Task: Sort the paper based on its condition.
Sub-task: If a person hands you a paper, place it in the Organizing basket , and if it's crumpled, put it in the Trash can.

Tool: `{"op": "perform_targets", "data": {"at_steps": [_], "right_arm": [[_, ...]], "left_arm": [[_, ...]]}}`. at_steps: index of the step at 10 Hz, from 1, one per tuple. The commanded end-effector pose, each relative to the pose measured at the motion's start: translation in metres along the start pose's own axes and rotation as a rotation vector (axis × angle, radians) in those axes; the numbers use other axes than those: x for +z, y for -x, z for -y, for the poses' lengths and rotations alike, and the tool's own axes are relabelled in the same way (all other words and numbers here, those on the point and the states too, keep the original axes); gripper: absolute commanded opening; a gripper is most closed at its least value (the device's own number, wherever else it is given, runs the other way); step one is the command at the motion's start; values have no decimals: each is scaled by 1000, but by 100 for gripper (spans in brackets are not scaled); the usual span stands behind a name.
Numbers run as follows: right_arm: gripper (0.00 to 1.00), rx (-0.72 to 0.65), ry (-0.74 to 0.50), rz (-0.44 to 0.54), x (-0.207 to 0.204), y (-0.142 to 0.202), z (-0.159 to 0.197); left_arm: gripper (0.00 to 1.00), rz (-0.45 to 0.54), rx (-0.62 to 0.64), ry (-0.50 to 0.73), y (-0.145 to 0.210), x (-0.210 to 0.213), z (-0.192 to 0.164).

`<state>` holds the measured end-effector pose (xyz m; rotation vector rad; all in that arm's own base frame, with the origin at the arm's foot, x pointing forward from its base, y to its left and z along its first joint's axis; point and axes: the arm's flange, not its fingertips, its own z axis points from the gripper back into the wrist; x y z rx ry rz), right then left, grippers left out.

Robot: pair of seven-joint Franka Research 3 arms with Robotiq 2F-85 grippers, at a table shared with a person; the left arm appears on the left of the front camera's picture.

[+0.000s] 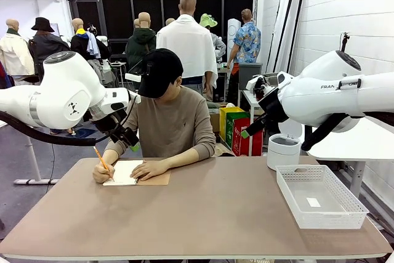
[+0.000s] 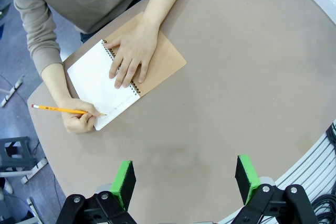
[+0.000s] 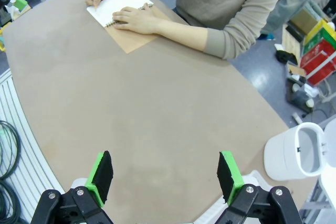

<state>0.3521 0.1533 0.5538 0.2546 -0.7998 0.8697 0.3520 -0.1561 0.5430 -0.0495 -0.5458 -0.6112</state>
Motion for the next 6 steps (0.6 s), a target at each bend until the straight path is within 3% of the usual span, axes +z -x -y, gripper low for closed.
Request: {"op": "perform_targets", "data": {"at_steps": [1,6], "right_arm": [[100,-2,-3,-1,0,0,0],[100,-2,-3,-1,0,0,0]], "left_arm": [[100,0,-7,-9,0,1,-1],[100,0,-7,-9,0,1,-1]]}}
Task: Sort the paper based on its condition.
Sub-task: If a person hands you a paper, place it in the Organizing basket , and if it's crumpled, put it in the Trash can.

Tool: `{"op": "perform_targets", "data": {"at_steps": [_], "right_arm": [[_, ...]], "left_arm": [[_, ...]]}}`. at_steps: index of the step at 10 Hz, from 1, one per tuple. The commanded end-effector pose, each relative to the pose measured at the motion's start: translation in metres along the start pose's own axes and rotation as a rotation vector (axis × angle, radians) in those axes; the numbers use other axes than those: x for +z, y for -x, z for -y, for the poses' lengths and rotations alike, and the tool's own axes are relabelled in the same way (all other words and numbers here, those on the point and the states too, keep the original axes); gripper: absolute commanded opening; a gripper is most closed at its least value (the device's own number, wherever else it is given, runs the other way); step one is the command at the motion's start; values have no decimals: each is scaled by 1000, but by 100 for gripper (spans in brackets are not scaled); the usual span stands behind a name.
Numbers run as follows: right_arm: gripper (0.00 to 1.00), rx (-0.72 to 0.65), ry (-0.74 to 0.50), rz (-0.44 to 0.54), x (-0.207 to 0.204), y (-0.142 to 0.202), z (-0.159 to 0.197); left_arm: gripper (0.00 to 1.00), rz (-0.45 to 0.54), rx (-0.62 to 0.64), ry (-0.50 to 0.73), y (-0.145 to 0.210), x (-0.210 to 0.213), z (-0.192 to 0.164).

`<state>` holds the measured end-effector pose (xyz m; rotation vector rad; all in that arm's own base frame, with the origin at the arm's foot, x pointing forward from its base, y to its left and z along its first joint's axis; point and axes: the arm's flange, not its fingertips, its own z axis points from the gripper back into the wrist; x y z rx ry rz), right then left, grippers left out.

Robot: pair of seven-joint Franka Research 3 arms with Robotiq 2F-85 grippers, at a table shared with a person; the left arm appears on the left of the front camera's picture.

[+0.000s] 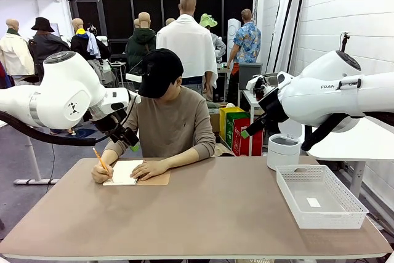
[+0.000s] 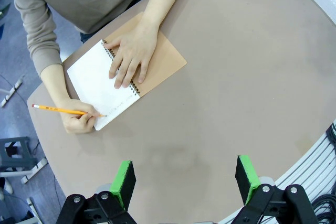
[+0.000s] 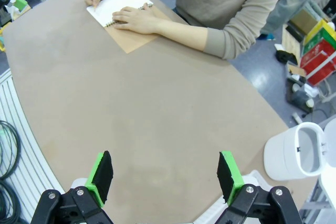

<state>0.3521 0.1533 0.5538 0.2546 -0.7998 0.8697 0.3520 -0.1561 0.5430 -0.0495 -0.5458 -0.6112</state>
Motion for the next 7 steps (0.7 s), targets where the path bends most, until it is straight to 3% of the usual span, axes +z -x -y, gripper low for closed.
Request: {"op": "perform_targets", "data": {"at_steps": [1,7], "right_arm": [[100,-2,-3,-1,0,0,0],[100,-2,-3,-1,0,0,0]], "left_arm": [[100,0,-7,-9,0,1,-1],[100,0,-7,-9,0,1,-1]]}}
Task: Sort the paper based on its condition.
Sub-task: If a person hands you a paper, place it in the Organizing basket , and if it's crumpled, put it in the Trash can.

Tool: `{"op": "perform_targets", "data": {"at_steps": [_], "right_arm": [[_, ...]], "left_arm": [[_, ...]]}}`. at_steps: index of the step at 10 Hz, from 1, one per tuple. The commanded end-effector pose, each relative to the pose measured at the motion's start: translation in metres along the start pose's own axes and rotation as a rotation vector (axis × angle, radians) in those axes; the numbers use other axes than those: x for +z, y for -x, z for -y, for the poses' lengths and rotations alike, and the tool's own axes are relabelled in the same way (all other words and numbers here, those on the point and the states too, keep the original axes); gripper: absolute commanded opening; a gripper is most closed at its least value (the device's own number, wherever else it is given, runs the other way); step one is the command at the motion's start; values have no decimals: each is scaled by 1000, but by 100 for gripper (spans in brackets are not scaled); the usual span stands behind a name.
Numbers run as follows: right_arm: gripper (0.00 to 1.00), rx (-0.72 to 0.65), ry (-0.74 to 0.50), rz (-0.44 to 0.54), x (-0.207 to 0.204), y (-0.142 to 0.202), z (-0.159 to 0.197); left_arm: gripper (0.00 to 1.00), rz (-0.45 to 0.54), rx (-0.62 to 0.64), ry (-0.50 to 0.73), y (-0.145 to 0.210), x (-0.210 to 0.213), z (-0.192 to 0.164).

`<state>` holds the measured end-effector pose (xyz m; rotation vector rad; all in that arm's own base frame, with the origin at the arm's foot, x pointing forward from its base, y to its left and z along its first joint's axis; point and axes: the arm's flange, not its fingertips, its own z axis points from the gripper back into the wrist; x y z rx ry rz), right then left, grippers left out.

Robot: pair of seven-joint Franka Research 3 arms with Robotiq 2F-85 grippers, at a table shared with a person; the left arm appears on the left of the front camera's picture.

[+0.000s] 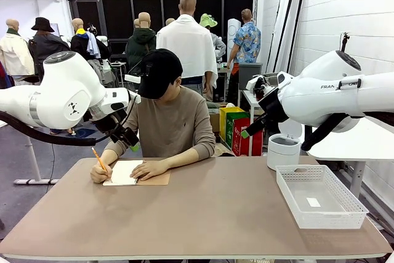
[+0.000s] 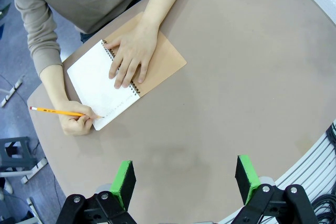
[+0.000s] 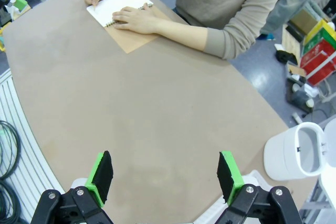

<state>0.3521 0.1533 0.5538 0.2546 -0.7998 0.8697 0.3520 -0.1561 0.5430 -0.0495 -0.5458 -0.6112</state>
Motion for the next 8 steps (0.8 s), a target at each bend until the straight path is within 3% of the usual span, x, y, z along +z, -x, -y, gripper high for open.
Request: {"op": "perform_targets", "data": {"at_steps": [1,8], "right_arm": [[100,-2,-3,-1,0,0,0],[100,-2,-3,-1,0,0,0]], "left_arm": [[100,0,-7,-9,0,1,-1],[100,0,-7,-9,0,1,-1]]}}
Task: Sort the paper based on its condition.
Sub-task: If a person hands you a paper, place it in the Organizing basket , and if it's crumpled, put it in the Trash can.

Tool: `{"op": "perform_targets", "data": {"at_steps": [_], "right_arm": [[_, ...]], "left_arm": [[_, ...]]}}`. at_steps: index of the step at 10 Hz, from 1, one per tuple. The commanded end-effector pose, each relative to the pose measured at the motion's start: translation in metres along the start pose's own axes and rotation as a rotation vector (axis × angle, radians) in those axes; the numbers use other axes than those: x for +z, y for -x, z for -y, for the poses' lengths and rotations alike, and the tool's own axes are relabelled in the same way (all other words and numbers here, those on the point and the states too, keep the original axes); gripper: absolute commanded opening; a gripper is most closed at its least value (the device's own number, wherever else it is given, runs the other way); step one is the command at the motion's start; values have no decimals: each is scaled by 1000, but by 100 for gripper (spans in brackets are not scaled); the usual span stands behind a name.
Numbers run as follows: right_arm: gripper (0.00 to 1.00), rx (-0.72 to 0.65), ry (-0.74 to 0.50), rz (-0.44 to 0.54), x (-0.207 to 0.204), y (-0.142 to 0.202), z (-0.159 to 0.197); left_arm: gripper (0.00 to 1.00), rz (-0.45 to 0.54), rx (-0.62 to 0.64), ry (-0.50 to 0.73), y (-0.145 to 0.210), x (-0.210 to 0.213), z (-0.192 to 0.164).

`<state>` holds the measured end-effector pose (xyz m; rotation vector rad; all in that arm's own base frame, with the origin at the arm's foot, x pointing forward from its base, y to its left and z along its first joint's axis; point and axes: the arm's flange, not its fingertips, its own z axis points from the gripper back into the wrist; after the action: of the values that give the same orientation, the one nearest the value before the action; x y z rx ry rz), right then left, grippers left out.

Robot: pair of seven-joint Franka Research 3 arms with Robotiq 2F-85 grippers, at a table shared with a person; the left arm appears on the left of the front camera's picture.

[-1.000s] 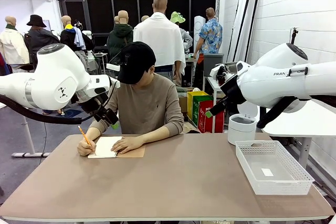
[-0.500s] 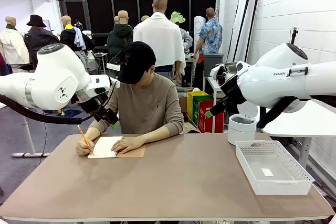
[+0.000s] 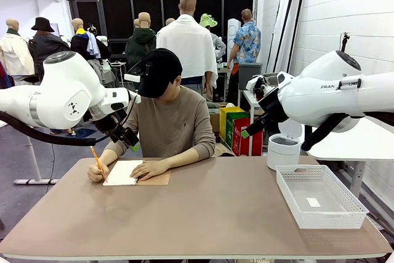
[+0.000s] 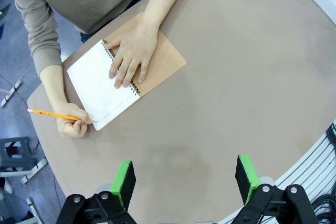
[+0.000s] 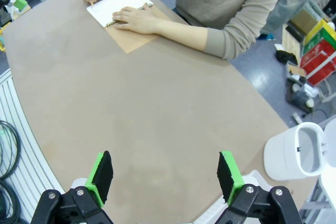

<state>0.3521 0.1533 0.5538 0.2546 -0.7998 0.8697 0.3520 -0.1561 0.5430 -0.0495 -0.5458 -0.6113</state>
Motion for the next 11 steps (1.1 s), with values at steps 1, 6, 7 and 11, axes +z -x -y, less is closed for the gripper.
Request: {"op": "perform_targets", "data": {"at_steps": [1,6,7,11], "right_arm": [[100,-2,-3,-1,0,0,0],[100,-2,-3,-1,0,0,0],[100,-2,-3,-1,0,0,0],[100,-2,-3,-1,0,0,0]], "left_arm": [[100,0,-7,-9,0,1,-1],[100,0,-7,-9,0,1,-1],[100,0,-7,-9,0,1,-1],[100,0,-7,-9,0,1,-1]]}}
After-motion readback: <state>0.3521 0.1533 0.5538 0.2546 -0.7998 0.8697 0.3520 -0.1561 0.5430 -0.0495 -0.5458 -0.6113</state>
